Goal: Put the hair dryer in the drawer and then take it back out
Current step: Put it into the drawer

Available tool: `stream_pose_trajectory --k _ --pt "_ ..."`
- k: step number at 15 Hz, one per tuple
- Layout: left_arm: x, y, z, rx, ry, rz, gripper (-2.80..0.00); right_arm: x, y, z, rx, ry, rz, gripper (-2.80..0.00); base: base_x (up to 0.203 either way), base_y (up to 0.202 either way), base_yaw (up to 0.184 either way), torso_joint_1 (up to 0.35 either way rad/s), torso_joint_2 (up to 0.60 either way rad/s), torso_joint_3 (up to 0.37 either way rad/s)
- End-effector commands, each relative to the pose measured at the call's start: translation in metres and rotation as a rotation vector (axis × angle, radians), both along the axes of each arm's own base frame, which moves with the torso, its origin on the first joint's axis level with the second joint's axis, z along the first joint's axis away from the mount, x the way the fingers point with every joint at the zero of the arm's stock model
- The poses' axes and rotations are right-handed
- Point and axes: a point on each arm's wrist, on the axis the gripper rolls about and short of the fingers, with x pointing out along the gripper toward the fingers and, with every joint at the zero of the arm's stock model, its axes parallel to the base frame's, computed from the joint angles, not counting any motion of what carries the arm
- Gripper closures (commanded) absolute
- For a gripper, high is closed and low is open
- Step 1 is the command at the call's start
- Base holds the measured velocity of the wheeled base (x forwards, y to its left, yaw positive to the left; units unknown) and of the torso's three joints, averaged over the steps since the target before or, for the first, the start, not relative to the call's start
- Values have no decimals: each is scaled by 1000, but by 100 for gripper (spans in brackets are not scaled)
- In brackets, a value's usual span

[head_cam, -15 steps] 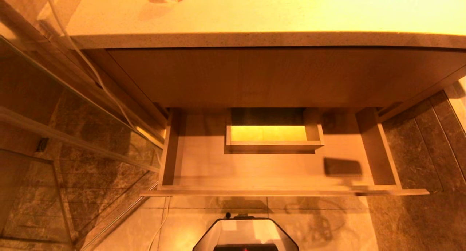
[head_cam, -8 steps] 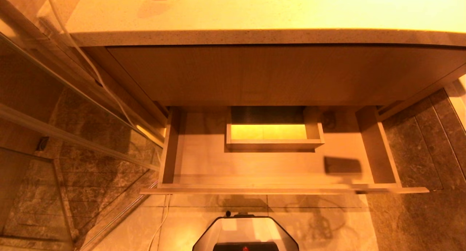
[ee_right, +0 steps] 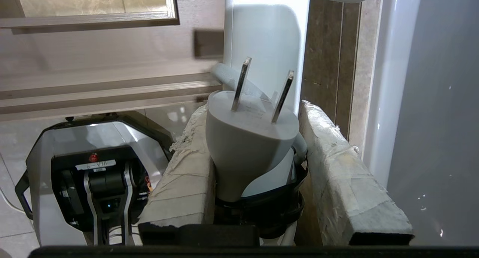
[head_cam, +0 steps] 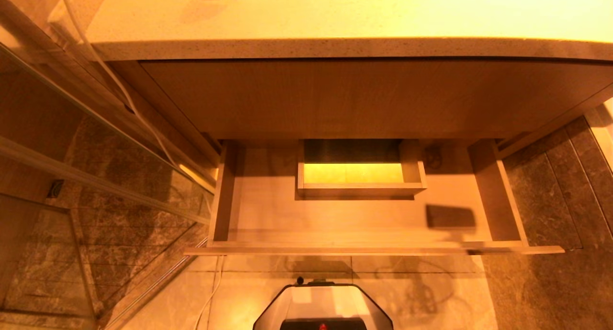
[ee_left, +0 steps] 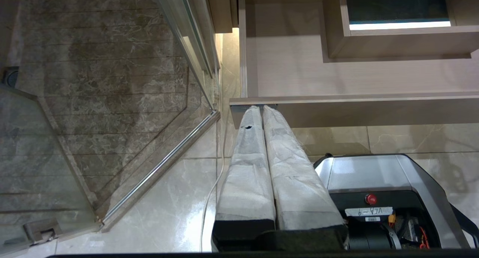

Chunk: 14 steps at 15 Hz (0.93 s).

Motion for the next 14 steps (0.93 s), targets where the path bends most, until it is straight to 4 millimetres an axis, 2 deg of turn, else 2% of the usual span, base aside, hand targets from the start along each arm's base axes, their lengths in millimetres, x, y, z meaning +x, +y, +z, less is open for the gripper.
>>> stream_pose_trajectory --k 1,14 --pt "0 0 -1 0 4 0 0 0 0 0 3 4 2 0 0 0 0 -119 183 85" --pt "0 0 -1 0 2 0 0 2 -1 -2 7 12 0 0 0 0 0 -307 512 199"
